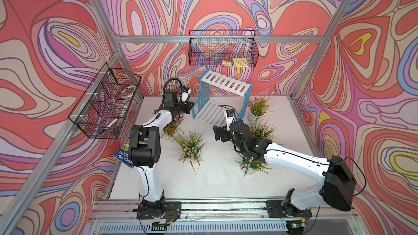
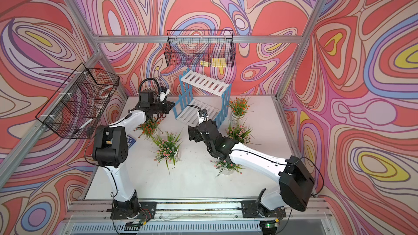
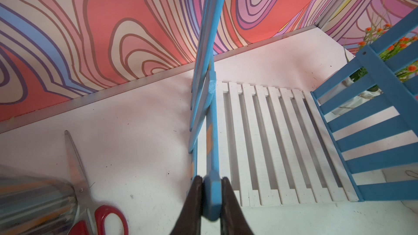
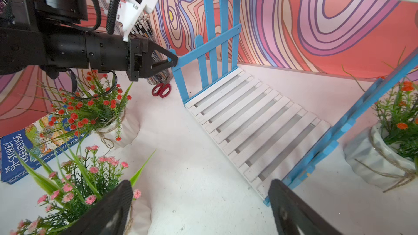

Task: Place the baby's breath potted plants on the rack by color
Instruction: Move the rack to the center of the board.

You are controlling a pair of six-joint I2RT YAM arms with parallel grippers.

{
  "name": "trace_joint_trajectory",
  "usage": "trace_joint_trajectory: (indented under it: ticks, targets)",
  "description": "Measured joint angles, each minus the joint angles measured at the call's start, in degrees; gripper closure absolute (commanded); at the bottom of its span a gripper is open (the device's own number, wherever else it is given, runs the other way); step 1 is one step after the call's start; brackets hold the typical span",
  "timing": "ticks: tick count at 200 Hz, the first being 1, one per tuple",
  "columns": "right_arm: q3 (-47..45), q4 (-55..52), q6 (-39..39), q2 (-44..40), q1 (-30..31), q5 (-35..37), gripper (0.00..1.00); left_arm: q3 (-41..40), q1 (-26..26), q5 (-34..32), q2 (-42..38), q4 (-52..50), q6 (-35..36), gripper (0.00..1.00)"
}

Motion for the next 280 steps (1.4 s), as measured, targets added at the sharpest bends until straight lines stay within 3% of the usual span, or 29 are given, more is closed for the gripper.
trace_joint_trajectory:
  ticks: [115, 220, 280]
  targets:
    - [-0.02, -4.35, 0.85, -2.16, 0.00, 4.98, 0.04, -13.90, -1.29, -3.96, -12.74, -1.29, -2.21, 0.86]
    - [0.57, -6.10, 0.63, -4.92, -0.44, 16.52, 0.02, -21.68, -6.43, -20.17, -23.04, -4.85, -12.07, 0.85]
    - [3.43, -6.21, 0.00, -1.07, -5.62, 15.54, 0.02, -25.22, -10.58, -28.74, -26.91, -5.92, -16.61, 0.84]
